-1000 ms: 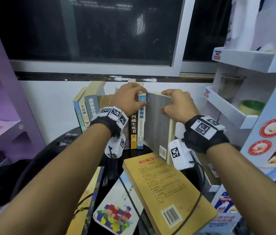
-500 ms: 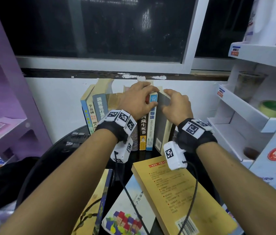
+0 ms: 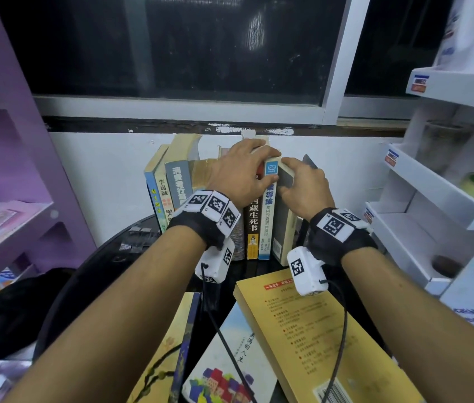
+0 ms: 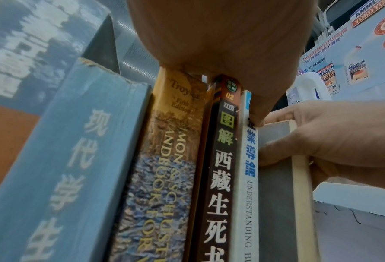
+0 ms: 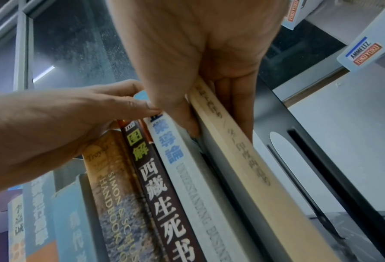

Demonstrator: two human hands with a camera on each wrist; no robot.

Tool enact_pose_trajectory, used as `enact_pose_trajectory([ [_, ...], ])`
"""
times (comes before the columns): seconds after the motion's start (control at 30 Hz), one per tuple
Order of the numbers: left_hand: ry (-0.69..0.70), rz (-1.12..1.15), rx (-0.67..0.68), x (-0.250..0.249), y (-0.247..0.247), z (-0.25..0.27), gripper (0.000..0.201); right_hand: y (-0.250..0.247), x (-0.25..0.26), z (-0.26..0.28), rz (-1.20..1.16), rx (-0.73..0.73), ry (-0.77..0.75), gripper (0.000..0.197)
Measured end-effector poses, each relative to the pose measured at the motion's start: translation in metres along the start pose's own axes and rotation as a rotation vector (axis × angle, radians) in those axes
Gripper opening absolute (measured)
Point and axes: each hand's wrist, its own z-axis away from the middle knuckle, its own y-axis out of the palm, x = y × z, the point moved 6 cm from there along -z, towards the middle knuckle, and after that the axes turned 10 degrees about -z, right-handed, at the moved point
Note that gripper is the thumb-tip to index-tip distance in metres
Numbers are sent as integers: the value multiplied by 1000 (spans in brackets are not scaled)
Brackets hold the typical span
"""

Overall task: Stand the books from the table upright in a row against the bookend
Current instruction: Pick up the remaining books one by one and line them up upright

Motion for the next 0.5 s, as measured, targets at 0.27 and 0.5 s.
enact_pose_trajectory([
  [0.27,-5,5,27,0,-1,0,46,-2,5,0,39,353,-40,88],
  [0.5,-3,-7,41,-1,-1,0,48,-4,-9,6,-17,426,-43,108],
])
